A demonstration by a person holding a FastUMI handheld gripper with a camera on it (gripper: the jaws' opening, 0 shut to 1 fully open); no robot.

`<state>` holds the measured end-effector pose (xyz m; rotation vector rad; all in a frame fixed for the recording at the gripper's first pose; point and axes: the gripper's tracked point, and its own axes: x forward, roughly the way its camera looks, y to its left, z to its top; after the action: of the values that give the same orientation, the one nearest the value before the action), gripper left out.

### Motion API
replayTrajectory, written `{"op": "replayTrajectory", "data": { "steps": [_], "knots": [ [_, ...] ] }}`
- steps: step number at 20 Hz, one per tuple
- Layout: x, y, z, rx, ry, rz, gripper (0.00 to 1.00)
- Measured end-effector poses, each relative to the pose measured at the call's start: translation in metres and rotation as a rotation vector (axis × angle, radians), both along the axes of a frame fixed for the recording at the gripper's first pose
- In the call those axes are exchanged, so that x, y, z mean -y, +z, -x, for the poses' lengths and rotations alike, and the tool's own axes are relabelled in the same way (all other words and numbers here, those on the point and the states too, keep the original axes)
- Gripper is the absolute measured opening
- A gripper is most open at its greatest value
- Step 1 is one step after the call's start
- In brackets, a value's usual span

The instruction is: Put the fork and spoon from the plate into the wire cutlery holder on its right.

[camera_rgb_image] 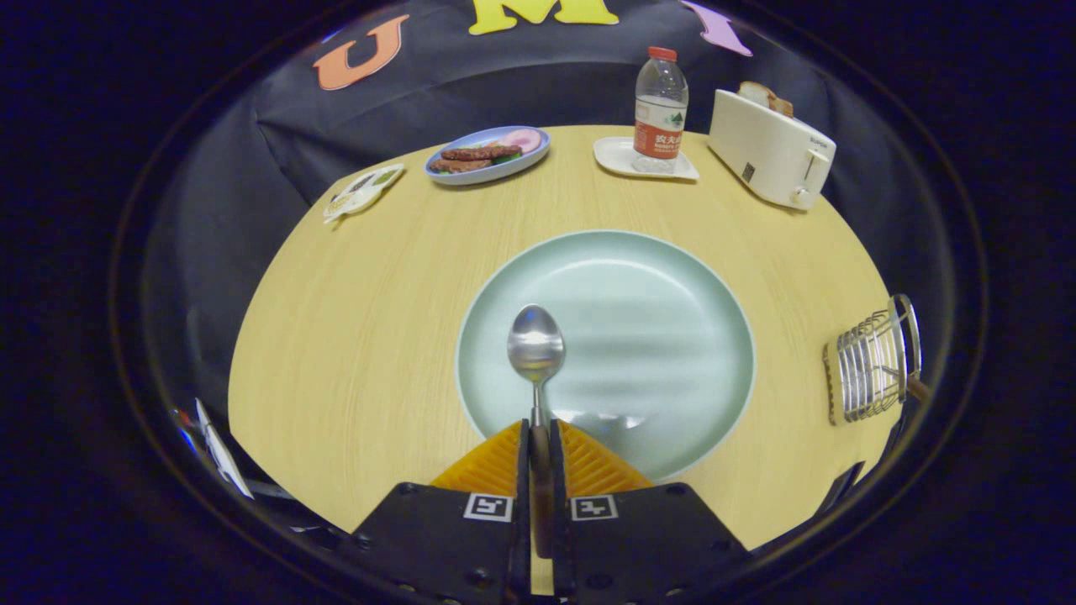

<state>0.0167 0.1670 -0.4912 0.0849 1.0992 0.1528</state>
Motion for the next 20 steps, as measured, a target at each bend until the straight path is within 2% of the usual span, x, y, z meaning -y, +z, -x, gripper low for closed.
{"op": "replayTrajectory", "data": {
  "steps": [1, 2, 13, 20],
  "knots": [
    [0.003, 0.003, 0.001, 0.004, -0.014, -0.001, 0.04],
    [0.005, 0.009, 0.005, 0.007, -0.013, -0.011, 0.03],
    [0.059, 0.065, 0.015, 0.097, 0.091, 0.008, 0.03],
    [0.119, 0.112, 0.008, 0.153, 0.059, 0.017, 0.02]
  ]
}}
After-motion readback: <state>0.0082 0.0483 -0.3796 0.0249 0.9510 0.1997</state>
